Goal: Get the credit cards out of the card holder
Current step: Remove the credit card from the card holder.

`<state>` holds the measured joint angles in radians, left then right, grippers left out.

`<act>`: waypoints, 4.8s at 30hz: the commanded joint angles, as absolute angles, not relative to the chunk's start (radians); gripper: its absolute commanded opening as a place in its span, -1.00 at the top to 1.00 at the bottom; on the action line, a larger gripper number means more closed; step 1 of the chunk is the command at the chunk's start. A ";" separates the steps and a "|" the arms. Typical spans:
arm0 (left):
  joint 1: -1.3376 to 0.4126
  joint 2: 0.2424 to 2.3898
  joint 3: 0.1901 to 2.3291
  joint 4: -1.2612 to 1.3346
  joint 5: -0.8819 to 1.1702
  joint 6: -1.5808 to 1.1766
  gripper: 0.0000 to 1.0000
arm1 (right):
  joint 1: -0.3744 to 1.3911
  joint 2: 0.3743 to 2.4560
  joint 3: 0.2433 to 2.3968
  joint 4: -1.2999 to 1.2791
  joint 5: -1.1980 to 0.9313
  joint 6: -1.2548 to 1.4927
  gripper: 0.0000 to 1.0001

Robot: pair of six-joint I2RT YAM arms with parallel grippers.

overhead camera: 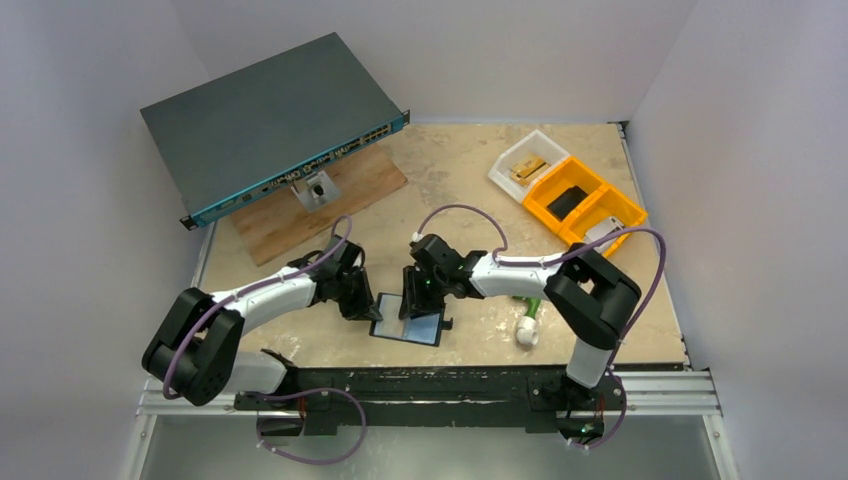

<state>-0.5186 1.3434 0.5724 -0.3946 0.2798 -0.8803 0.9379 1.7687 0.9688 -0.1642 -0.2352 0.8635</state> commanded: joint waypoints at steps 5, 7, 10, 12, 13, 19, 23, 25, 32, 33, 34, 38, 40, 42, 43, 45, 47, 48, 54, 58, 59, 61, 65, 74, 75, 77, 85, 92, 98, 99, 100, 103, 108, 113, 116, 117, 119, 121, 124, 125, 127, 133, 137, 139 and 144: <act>-0.533 1.340 0.561 -0.413 0.220 -0.883 1.00 | 0.944 1.781 0.936 -0.073 -0.306 0.882 0.34; -0.535 1.341 0.564 -0.413 0.220 -0.883 1.00 | 0.943 1.803 0.942 -0.050 -0.329 0.885 0.34; -0.538 1.340 0.564 -0.412 0.223 -0.881 1.00 | 0.941 1.827 0.955 -0.013 -0.343 0.884 0.35; -0.541 1.339 0.566 -0.415 0.224 -0.879 1.00 | 0.937 1.848 0.974 -0.006 -0.349 0.877 0.35; -0.541 1.337 0.566 -0.415 0.225 -0.879 1.00 | 0.934 1.854 0.980 -0.006 -0.351 0.875 0.35; -0.546 1.332 0.569 -0.408 0.235 -0.881 1.00 | 0.902 1.899 1.011 0.049 -0.367 0.862 0.44; -0.547 1.316 0.568 -0.410 0.237 -0.886 1.00 | 0.882 1.911 1.023 0.033 -0.349 0.850 0.80; -0.548 1.304 0.566 -0.414 0.233 -0.886 1.00 | 0.874 1.916 1.023 0.020 -0.338 0.841 0.97; -0.547 1.283 0.571 -0.445 0.210 -0.887 1.00 | 0.860 1.925 0.996 0.002 -0.306 0.823 1.00; -0.546 1.282 0.571 -0.448 0.207 -0.887 1.00 | 0.857 1.926 0.991 0.002 -0.305 0.820 1.00; -0.545 1.281 0.571 -0.452 0.204 -0.886 1.00 | 0.854 1.927 0.985 0.002 -0.305 0.819 1.00; -0.541 1.270 0.574 -0.457 0.204 -0.881 0.96 | 0.832 1.936 0.955 0.015 -0.322 0.815 1.00; -0.540 1.263 0.579 -0.466 0.203 -0.876 0.94 | 0.820 1.941 0.942 0.026 -0.333 0.814 1.00; -0.540 1.260 0.582 -0.472 0.201 -0.871 0.93 | 0.811 1.948 0.935 0.034 -0.342 0.812 1.00; -0.539 1.260 0.582 -0.474 0.201 -0.872 0.93 | 0.809 1.952 0.934 0.036 -0.346 0.811 1.00; -0.539 1.260 0.580 -0.472 0.205 -0.870 0.94 | 0.805 1.961 0.931 0.042 -0.354 0.810 1.00; -0.539 1.264 0.579 -0.469 0.208 -0.869 0.93 | 0.804 1.970 0.930 0.047 -0.358 0.810 1.00; -0.538 1.265 0.579 -0.465 0.214 -0.866 0.94 | 0.804 1.976 0.930 0.050 -0.361 0.810 1.00; -0.541 1.292 0.598 -0.442 0.247 -0.843 0.96 | 0.804 1.983 0.934 0.049 -0.362 0.806 1.00; -0.545 1.301 0.625 -0.442 0.257 -0.829 0.96 | 0.804 1.984 0.938 0.045 -0.362 0.801 1.00; -0.546 1.305 0.634 -0.442 0.259 -0.824 0.96 | 0.805 1.985 0.941 0.044 -0.362 0.801 1.00; -0.549 1.322 0.651 -0.445 0.267 -0.818 0.95 | 0.804 1.988 0.940 0.044 -0.362 0.801 1.00; -0.562 1.349 0.676 -0.435 0.279 -0.814 0.95 | 0.804 1.992 0.943 0.045 -0.361 0.801 1.00; -0.569 1.360 0.678 -0.413 0.284 -0.828 0.93 | 0.804 1.948 0.959 0.021 -0.365 0.798 0.91; -0.569 1.358 0.675 -0.412 0.281 -0.830 0.93 | 0.804 1.932 0.964 0.015 -0.363 0.797 0.85; -0.568 1.359 0.670 -0.411 0.278 -0.834 0.93 | 0.803 1.905 0.983 0.002 -0.358 0.793 0.78; -0.568 1.367 0.632 -0.368 0.282 -0.851 0.93 | 0.804 1.836 1.017 -0.056 -0.350 0.792 0.50; -0.568 1.370 0.645 -0.332 0.308 -0.849 0.90 | 0.804 1.765 1.055 -0.104 -0.335 0.792 0.06; -0.570 1.377 0.667 -0.309 0.321 -0.846 0.87 | 0.804 1.712 1.070 -0.150 -0.301 0.795 -0.18; -0.572 1.380 0.673 -0.304 0.324 -0.847 0.86 | 0.803 1.701 1.073 -0.164 -0.287 0.795 -0.20; -0.574 1.384 0.681 -0.301 0.326 -0.848 0.86 | 0.800 1.689 1.074 -0.178 -0.273 0.793 -0.22; -0.591 1.400 0.709 -0.292 0.333 -0.852 0.85 | 0.789 1.628 1.056 -0.217 -0.212 0.795 -0.25; -0.615 1.445 0.764 -0.288 0.340 -0.865 0.83 | 0.736 1.498 0.978 -0.245 -0.128 0.812 -0.26; -0.634 1.512 0.825 -0.287 0.343 -0.873 0.82 | 0.709 1.396 0.888 -0.246 -0.082 0.841 -0.27; -0.639 1.572 0.856 -0.278 0.361 -0.881 0.82 | 0.706 1.374 0.860 -0.246 -0.079 0.845 -0.27; -0.640 1.591 0.863 -0.270 0.371 -0.886 0.81 | 0.707 1.371 0.855 -0.244 -0.082 0.845 -0.28; -0.643 1.626 0.875 -0.261 0.385 -0.892 0.82 | 0.707 1.370 0.847 -0.235 -0.089 0.844 -0.27; -0.648 1.658 0.885 -0.261 0.387 -0.895 0.82 | 0.707 1.376 0.844 -0.228 -0.098 0.842 -0.27; -0.649 1.681 0.890 -0.263 0.399 -0.897 0.82 | 0.707 1.391 0.846 -0.217 -0.105 0.837 -0.28; -0.650 1.679 0.888 -0.262 0.401 -0.896 0.82 | 0.707 1.397 0.849 -0.216 -0.100 0.834 -0.27; -0.649 1.662 0.884 -0.265 0.400 -0.896 0.82 | 0.708 1.412 0.859 -0.219 -0.100 0.833 -0.27; -0.647 1.546 0.889 -0.353 0.345 -0.864 0.79 | 0.712 1.452 0.893 -0.212 -0.133 0.820 -0.24; -0.615 1.437 0.847 -0.435 0.286 -0.837 0.77 | 0.725 1.481 0.921 -0.189 -0.185 0.818 -0.23; -0.573 1.387 0.805 -0.454 0.282 -0.831 0.77 | 0.742 1.510 0.945 -0.175 -0.217 0.821 -0.23; -0.492 1.315 0.727 -0.480 0.282 -0.801 0.78 | 0.789 1.595 0.969 -0.095 -0.292 0.856 -0.21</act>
<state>-0.5346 1.3502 0.7826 -0.4244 0.3046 -0.8425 0.7547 1.5494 0.9245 -0.1905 -0.2028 0.8307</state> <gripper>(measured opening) 0.113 0.612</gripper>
